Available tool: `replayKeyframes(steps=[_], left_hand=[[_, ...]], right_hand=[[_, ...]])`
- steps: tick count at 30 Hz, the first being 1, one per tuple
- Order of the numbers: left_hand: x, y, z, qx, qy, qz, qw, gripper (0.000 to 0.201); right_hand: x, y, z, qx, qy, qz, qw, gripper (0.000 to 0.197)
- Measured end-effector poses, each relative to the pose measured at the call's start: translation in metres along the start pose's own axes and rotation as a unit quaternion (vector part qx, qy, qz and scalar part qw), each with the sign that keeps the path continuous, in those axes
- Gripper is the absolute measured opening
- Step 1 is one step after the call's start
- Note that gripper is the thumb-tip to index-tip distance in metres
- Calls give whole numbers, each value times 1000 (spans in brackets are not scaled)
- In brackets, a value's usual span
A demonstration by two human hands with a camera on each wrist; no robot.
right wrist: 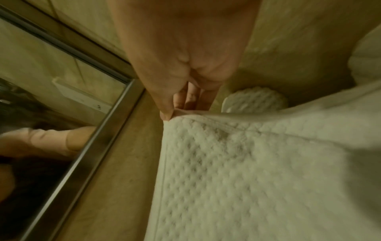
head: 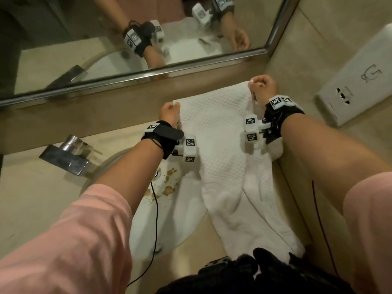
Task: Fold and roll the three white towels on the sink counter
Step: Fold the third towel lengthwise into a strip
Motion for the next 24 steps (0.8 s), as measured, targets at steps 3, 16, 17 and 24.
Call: replayKeyframes(steps=[3,16,17,24], left_hand=[[0,-2,-1,-15,4,22,1000,17],[41,-41,0,2,-75,132,988,26],[50,-45,3,9,-71,140,988,26],[104,-90,11,-6,-84,193,977,11]], right_hand=[[-4,10,-3,12,-4,-7,1000,21],[42,18,32,-106,-15,-110,988,20],[54,20,37,-115,-26,-113,987,19],[133,62,56,-39,-48,-132,989,17]])
Point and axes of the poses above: each hand's wrist, its own x-axis away from the middle knuckle, its own z-axis out of the back of the hand, y = z × x, the point moved 4 cm from there along -x, towards the middle knuckle, and after that the axes turned 4 degrees about y, right-handed, at the moved point
